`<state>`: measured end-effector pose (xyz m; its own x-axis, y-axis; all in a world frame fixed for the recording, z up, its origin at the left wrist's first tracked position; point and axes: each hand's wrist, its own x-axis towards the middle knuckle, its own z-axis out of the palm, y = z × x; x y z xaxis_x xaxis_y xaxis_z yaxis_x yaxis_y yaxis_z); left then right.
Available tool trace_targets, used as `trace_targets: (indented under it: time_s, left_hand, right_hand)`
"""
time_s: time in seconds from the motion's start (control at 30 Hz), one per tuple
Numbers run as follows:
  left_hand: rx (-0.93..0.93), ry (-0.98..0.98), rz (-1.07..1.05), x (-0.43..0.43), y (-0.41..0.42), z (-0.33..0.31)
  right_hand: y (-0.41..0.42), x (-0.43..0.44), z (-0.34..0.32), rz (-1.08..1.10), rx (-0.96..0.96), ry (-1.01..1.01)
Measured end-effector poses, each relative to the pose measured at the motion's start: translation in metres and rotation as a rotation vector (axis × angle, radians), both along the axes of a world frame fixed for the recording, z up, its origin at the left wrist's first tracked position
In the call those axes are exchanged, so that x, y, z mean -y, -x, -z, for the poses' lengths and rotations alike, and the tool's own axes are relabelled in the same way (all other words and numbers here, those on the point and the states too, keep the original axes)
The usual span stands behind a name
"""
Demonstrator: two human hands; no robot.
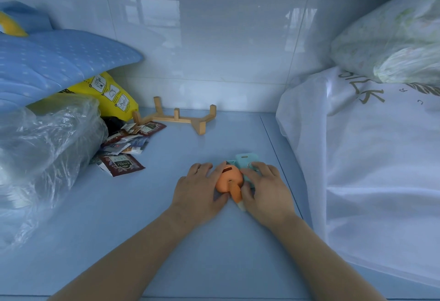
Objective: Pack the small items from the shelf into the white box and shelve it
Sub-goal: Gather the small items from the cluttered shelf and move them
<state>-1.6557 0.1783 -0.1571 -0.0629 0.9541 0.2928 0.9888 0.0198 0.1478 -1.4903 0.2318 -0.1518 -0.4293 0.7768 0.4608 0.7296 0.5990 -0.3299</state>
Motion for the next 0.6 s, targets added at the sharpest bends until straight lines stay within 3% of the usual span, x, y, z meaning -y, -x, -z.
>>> trace_targets:
  time_s: [0.17, 0.6]
  left_hand:
    - [0.117, 0.086, 0.012, 0.007, 0.006, -0.009]
    - [0.148, 0.103, 0.046, 0.036, 0.013, -0.010]
  right_hand:
    - [0.003, 0.001, 0.000, -0.008, 0.006, -0.004]
    - [0.008, 0.004, 0.001, -0.244, 0.085, -0.016]
